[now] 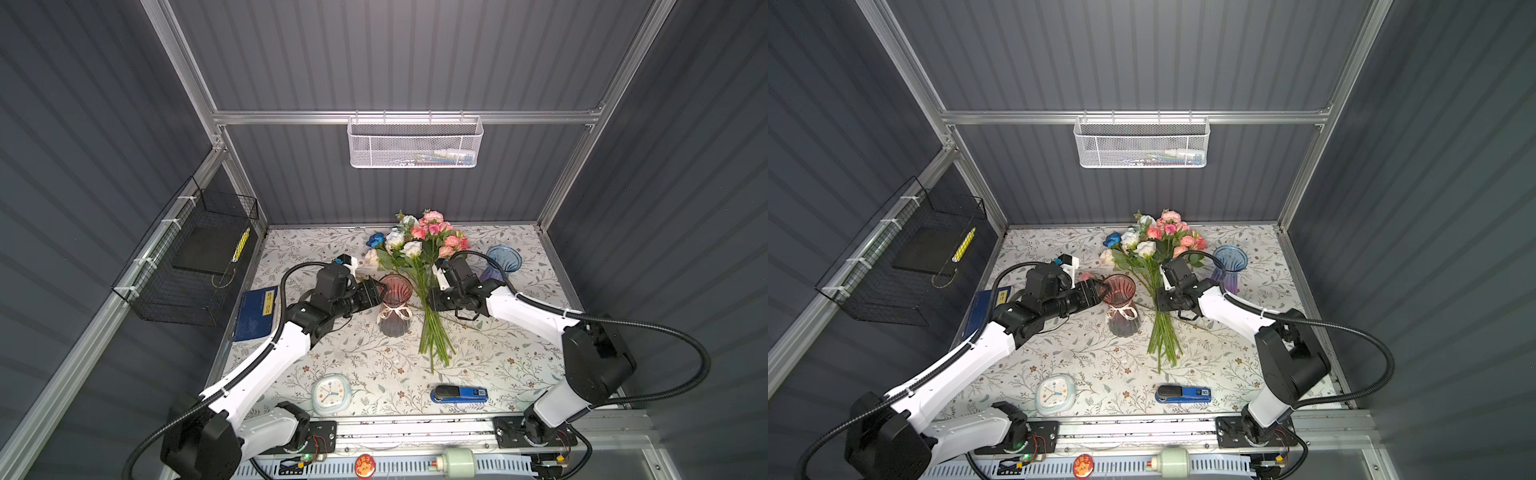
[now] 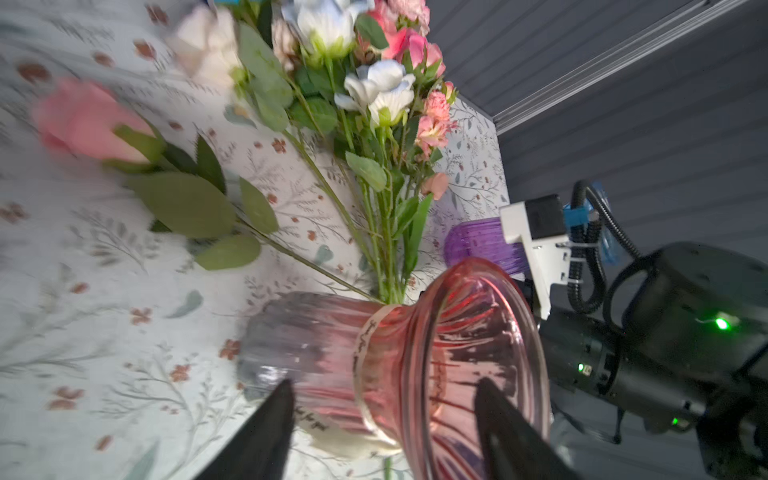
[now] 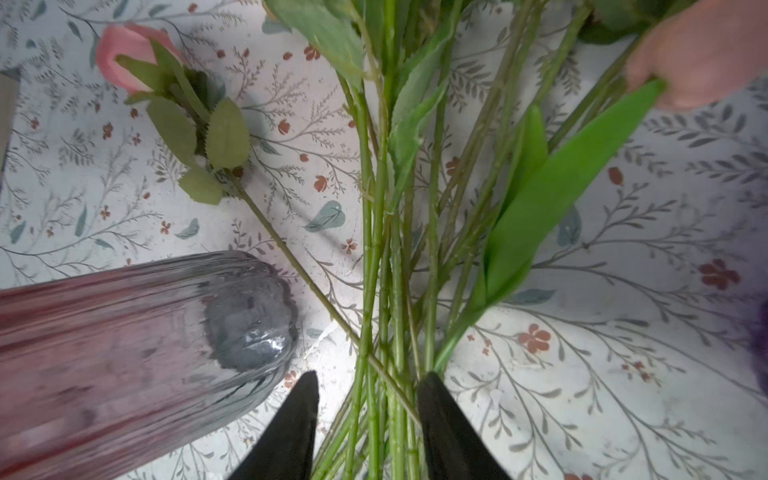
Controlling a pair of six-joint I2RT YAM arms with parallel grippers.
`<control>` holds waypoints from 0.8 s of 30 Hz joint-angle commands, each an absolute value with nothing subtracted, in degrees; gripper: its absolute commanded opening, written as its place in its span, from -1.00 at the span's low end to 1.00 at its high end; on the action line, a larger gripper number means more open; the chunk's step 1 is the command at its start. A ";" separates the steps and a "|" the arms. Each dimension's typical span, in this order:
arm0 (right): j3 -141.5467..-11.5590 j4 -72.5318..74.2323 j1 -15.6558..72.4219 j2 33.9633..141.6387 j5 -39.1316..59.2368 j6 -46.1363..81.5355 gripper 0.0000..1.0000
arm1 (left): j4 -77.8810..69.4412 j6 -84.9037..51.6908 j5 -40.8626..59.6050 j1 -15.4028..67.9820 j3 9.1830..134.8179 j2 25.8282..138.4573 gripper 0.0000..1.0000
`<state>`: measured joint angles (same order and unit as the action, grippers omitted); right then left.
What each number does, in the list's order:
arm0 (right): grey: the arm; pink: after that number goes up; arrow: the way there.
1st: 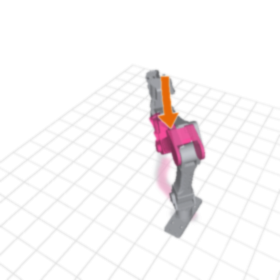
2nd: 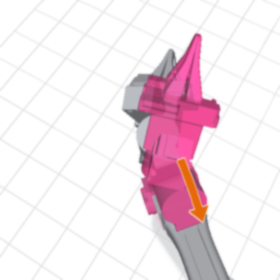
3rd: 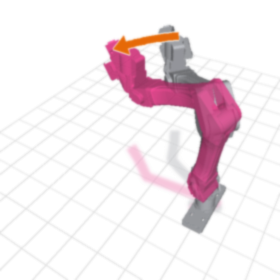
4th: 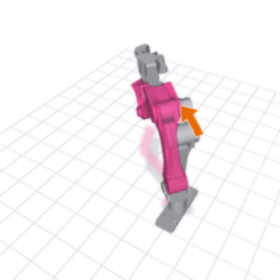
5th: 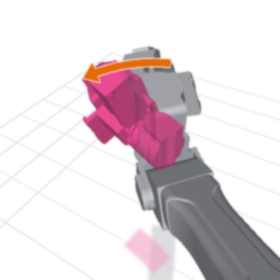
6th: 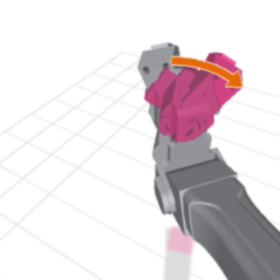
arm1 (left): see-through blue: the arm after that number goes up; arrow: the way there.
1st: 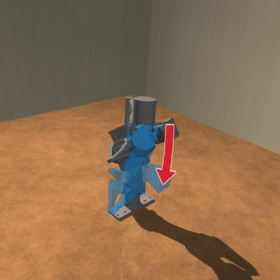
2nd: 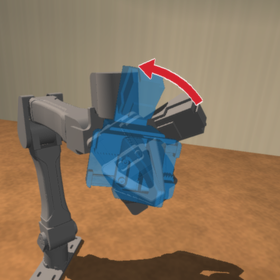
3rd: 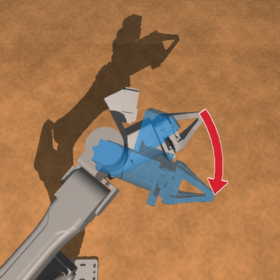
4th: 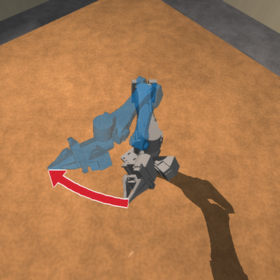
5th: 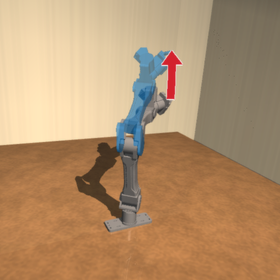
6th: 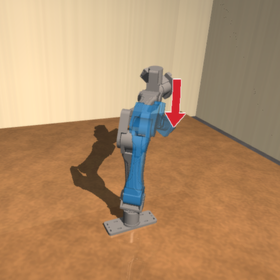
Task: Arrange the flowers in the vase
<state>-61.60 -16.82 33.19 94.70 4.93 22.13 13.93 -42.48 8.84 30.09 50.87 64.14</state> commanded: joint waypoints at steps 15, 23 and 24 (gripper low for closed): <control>-68.88 -14.76 33.35 105.53 5.62 21.90 -0.49 | 26.23 -37.97 -4.29 30.27 52.51 47.14 0.99; -67.51 -12.45 33.39 103.44 4.22 20.58 -0.79 | 26.81 -37.82 -4.48 30.28 52.49 46.81 0.99; -66.68 -11.52 33.42 102.24 4.00 20.44 -0.84 | 26.82 -37.87 -4.48 30.30 52.39 46.58 0.99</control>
